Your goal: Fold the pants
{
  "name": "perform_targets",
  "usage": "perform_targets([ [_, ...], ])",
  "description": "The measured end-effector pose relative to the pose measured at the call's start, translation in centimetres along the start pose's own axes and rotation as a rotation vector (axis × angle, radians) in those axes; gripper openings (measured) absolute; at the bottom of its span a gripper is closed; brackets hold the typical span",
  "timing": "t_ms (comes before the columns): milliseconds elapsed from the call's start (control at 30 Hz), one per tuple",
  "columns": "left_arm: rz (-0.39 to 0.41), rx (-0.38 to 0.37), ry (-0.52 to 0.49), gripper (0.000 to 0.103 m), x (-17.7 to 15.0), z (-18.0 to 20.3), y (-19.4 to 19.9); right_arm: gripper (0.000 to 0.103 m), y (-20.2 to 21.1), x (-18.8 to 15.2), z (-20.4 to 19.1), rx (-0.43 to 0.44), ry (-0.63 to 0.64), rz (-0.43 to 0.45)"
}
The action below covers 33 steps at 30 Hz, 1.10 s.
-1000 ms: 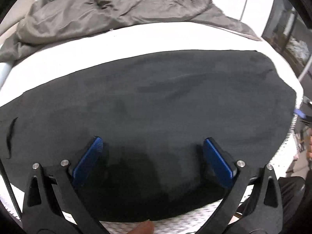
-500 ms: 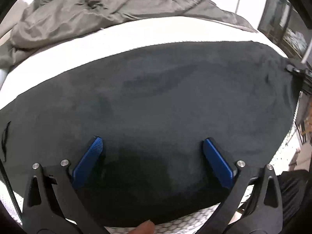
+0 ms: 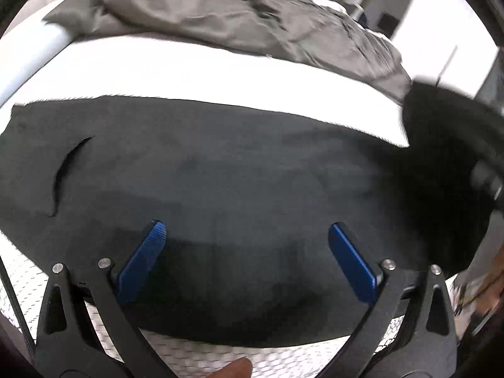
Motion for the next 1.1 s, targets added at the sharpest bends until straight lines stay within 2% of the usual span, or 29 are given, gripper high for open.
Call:
perform_targets([
  [67,0.006,0.002,0.055,0.103,0.2,-1.9,0.3,0.044,-4.4,-1.6,-3.0,0.036,0.086,-0.128],
  [100,0.007,-0.003,0.073,0.102,0.2,-2.5,0.4,0.067,-5.9,-2.4,-3.7,0.042,0.113,-0.176],
  [133,0.011,-0.014,0.090,0.102,0.3,-3.0,0.5,0.070,-7.0,-3.6,-4.2,0.046,0.148,-0.221],
  [200,0.016,-0.036,0.114,0.102,0.4,-3.5,0.6,0.070,-6.9,-4.9,-4.5,0.058,0.190,-0.246],
  [300,0.015,-0.094,0.124,0.102,0.6,-3.2,0.8,0.071,-3.9,-5.1,-3.7,0.098,0.203,-0.203],
  [400,0.010,-0.201,0.102,0.102,0.8,-0.8,0.9,0.085,-0.5,-4.5,-1.0,0.046,0.167,-0.122],
  [500,-0.046,-0.282,0.049,0.102,0.5,2.1,0.1,0.086,1.7,-4.8,2.7,0.004,0.086,-0.071],
  [567,-0.088,-0.279,0.003,0.090,0.0,3.5,-0.8,0.086,1.9,-4.8,5.0,-0.012,-0.008,-0.075],
  [633,-0.135,-0.237,-0.014,0.083,-0.5,3.9,-2.0,0.086,1.9,-5.3,6.7,-0.023,-0.059,-0.091],
  [733,-0.125,-0.233,-0.012,0.083,-0.5,4.2,-2.8,0.086,1.8,-6.1,8.0,-0.056,-0.068,-0.115],
  [767,-0.117,-0.236,-0.012,0.080,-0.4,4.3,-3.0,0.086,1.4,-6.4,8.5,-0.059,-0.079,-0.136],
  [800,-0.112,-0.237,-0.012,0.075,-0.2,4.5,-3.2,0.086,0.9,-6.6,8.7,-0.058,-0.087,-0.154],
  [833,-0.103,-0.232,-0.012,0.055,-0.1,4.8,-3.4,0.086,0.1,-6.9,9.1,-0.066,-0.095,-0.179],
  [867,-0.098,-0.231,-0.020,0.026,0.0,5.2,-3.7,0.086,-0.3,-7.1,9.4,-0.071,-0.102,-0.194],
  [900,-0.096,-0.216,-0.039,0.023,-0.2,5.5,-3.7,0.086,-0.9,-7.4,9.6,-0.074,-0.109,-0.211],
  [933,-0.064,-0.186,-0.060,0.010,-0.2,5.9,-3.4,0.086,-1.6,-7.7,9.7,-0.074,-0.118,-0.231],
  [967,-0.036,-0.157,-0.082,0.003,-0.2,6.3,-2.9,0.086,-2.0,-7.7,9.7,-0.076,-0.119,-0.237],
  [1100,0.041,-0.162,-0.107,0.000,-0.1,5.9,0.3,0.086,-2.6,-7.4,9.1,-0.066,-0.102,-0.233],
])
Point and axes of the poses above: each gripper's, at about its wrist camera, not at the fingertips, and y roughly against the way its jaws point, z to its right, x to its top, the point moved 3 cm from there along -y, roughly the way its jaws point, and after that the axes turned 1 degree about -z, right-handed, at the moved point
